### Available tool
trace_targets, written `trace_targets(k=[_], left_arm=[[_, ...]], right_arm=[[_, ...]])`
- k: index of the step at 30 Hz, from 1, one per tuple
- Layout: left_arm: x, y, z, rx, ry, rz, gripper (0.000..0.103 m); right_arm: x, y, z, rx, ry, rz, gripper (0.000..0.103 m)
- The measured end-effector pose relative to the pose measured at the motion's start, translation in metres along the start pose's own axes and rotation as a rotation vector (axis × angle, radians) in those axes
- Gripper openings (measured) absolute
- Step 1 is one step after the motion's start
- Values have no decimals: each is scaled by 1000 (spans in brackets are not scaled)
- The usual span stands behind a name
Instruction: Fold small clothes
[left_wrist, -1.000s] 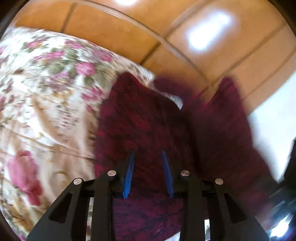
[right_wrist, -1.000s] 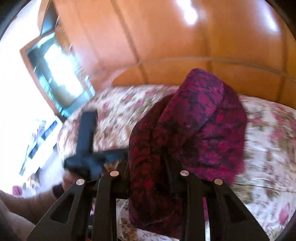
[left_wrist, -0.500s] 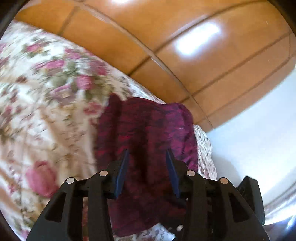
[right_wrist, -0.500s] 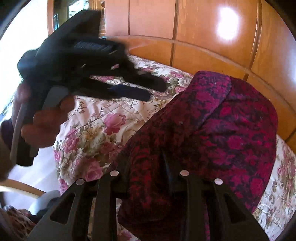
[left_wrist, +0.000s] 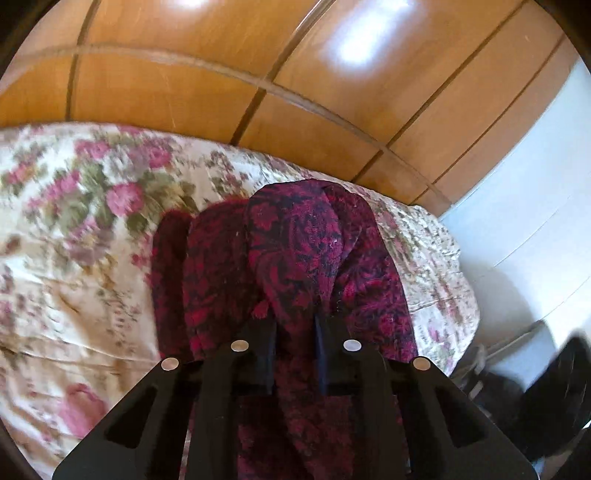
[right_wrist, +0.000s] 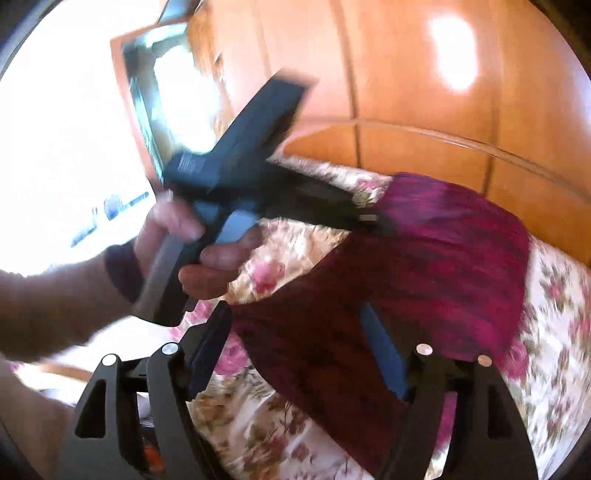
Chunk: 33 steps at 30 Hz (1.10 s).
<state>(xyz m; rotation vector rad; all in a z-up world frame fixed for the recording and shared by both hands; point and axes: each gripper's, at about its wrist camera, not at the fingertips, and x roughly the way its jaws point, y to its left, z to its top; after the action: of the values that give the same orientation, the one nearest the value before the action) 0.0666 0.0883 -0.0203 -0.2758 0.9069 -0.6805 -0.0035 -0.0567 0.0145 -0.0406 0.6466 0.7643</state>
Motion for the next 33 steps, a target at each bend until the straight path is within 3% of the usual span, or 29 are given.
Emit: trace_targets(k=[3,5,7,11,15,17,19,23,28,31,33], left_arm=[[-9,8,0,18,-5,47,15],[-14,20,-4,-3,-4,69,15],[-14,34,-8,-29,0,104,15],[9,54,-21,-58,25,217,18],[9,62,-26,-97,2,228,22],[1,56,-28,-83,-15,250,24],[-3,47,-32,-45,-25,276,24],[-5,39,-39,-21,-47,326,24],[-2,34,-38,-2,-60,360,24],[1,38,-36,0,-55,357,24],[3,44,-35,-25,-53,351,24]], right_arm=[[-21,-33,-5,64,-24,-104,71],[-13,-50,-8,90,3,-175,62],[8,-60,-11,125,36,-174,59],[54,-43,-13,58,66,-250,64],[69,-23,-21,-61,71,-374,67],[70,-23,-22,-70,88,-374,69],[58,-32,-18,-26,104,-277,75],[26,-63,0,131,63,-142,73],[34,-99,40,216,49,-278,61],[73,-110,59,230,98,-324,62],[109,-114,59,211,141,-416,64]])
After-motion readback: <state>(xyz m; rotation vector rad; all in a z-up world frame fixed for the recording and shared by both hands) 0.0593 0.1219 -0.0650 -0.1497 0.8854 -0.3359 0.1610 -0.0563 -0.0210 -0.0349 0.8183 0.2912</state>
